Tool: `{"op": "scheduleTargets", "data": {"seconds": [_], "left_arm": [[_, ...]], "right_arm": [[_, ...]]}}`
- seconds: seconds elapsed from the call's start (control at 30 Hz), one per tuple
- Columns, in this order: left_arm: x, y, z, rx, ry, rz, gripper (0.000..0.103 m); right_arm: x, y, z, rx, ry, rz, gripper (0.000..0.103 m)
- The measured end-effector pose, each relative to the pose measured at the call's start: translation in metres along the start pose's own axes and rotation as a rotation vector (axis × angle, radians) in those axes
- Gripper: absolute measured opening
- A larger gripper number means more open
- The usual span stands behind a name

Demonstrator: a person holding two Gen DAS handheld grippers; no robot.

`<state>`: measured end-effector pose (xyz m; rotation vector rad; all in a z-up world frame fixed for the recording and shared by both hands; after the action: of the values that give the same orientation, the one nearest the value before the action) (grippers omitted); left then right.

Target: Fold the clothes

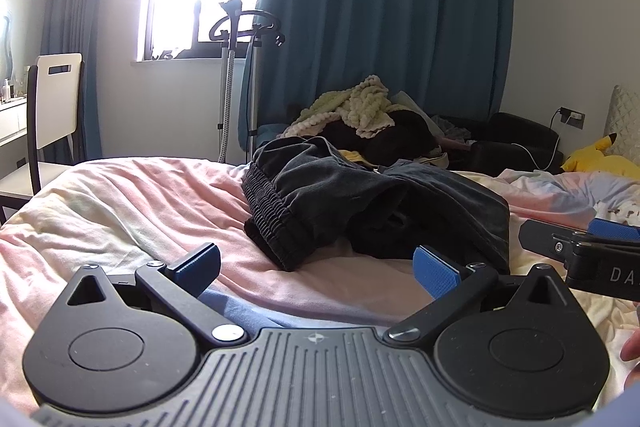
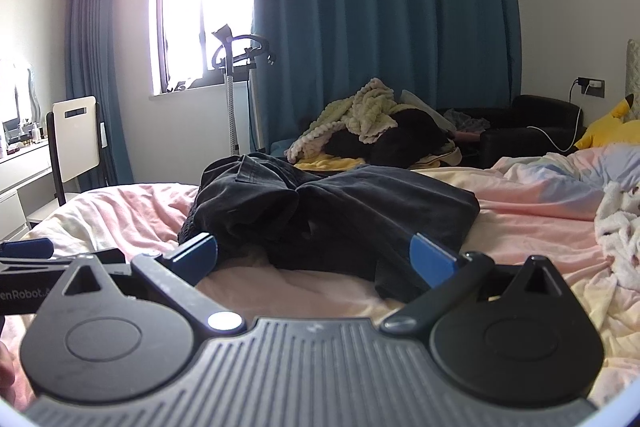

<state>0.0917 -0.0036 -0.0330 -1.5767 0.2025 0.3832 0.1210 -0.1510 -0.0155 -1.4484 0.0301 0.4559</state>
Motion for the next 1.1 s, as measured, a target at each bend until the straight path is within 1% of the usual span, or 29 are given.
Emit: {"op": "scheduleTargets", "data": {"seconds": [1.1], "left_arm": [[0.0023, 0.0031, -0.0017, 0.011, 0.005, 0.008, 0.103]], "right_arm": [[0.0018, 0.0048, 0.0007, 0.004, 0.017, 0.008, 0.103]]}}
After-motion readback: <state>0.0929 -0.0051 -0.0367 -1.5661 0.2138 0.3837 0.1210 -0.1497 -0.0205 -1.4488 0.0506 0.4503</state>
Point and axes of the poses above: each gripper's, at about its wrist camera, not at the fingertips, and x roughly the way its jaws point, z to its left, y to its underside, the point moved 10 cm from there along x, roughly the way its jaws point, and after that the axes turned 8 degrees about -y, right-handed, at the moved point
